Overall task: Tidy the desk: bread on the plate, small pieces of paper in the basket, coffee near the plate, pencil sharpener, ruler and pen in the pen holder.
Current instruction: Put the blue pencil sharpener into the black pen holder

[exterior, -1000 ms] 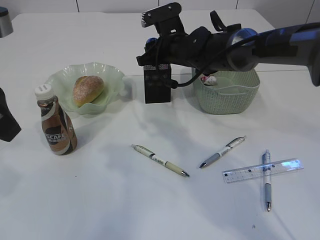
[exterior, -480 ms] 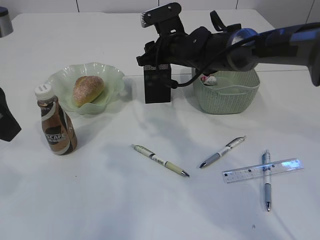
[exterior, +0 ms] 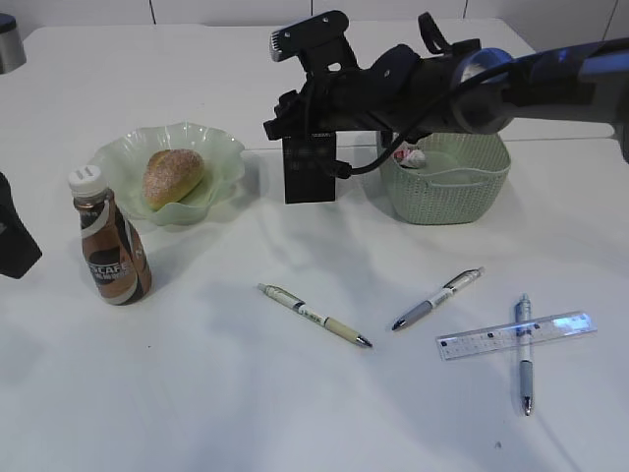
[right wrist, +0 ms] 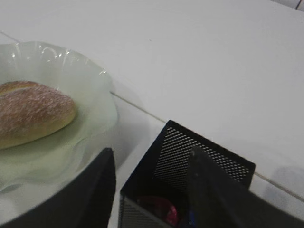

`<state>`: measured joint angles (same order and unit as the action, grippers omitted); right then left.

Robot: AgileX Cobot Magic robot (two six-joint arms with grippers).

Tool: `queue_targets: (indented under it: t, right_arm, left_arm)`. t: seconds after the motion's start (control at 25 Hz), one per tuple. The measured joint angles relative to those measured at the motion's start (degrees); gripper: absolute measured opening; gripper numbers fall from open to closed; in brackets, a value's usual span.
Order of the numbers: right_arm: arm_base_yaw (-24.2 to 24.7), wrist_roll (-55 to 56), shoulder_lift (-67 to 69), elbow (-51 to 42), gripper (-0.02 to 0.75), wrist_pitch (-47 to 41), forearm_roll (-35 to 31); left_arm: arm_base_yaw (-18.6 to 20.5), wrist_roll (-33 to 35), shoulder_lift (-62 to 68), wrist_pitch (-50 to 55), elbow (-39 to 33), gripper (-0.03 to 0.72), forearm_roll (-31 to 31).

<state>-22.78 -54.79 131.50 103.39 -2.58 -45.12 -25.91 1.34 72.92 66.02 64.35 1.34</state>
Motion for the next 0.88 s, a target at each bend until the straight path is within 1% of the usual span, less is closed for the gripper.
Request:
queue_targets:
  t: [0.16, 0.24, 0.28, 0.4, 0.44, 0.48, 0.56, 0.6, 0.64, 0.68, 0.72, 0.76, 0.88]
  right_arm:
    - [0.0, -2.4, -0.9, 0.0, 0.395, -5.7, 0.3]
    - [0.0, -2.4, -0.9, 0.0, 0.395, -5.7, 0.3]
    - [0.0, -3.4, -2.1, 0.0, 0.395, -11.5, 0.6]
    - [0.0, -3.6, -2.9, 0.0, 0.395, -14.0, 0.7]
    - [0.1, -3.7, -4.3, 0.0, 0.395, -18.0, 1.4]
    - [0.1, -3.7, -4.3, 0.0, 0.395, -18.0, 1.4]
    - [0.1, -3.8, -5.7, 0.0, 0.395, -24.1, 2.3]
    - [0.1, -3.8, -5.7, 0.0, 0.395, -24.1, 2.3]
    - [0.1, -3.5, -6.7, 0.1, 0.395, -28.4, 3.0]
    - [0.1, -3.5, -6.7, 0.1, 0.395, -28.4, 3.0]
    - [0.1, -1.0, -7.2, 0.1, 0.395, -35.2, 5.1]
    - [0.1, -1.0, -7.2, 0.1, 0.395, -35.2, 5.1]
    - [0.1, 7.6, -7.4, 0.2, 0.395, -45.8, 11.3]
  left_arm:
    - [0.0, 0.0, 0.0, 0.0, 0.0, 0.25, 0.0]
    - [0.0, 0.0, 0.0, 0.0, 0.0, 0.25, 0.0]
    - [0.0, 0.0, 0.0, 0.0, 0.0, 0.25, 0.0]
    - [0.0, 0.0, 0.0, 0.0, 0.0, 0.25, 0.0]
    - [0.0, 0.0, 0.0, 0.0, 0.0, 0.25, 0.0]
    - [0.0, 0.0, 0.0, 0.0, 0.0, 0.25, 0.0]
    - [0.0, 0.0, 0.0, 0.2, 0.0, 0.25, 0.0]
    - [0.0, 0.0, 0.0, 0.3, 0.0, 0.25, 0.0]
    - [0.0, 0.0, 0.0, 0.5, 0.0, 0.25, 0.0]
    - [0.0, 0.0, 0.0, 0.5, 0.0, 0.25, 0.0]
    - [0.0, 0.0, 0.0, 0.6, 0.0, 0.25, 0.0]
    - [0.0, 0.0, 0.0, 0.8, 0.0, 0.25, 0.0]
    - [0.0, 0.0, 0.0, 1.6, 0.0, 0.25, 0.0]
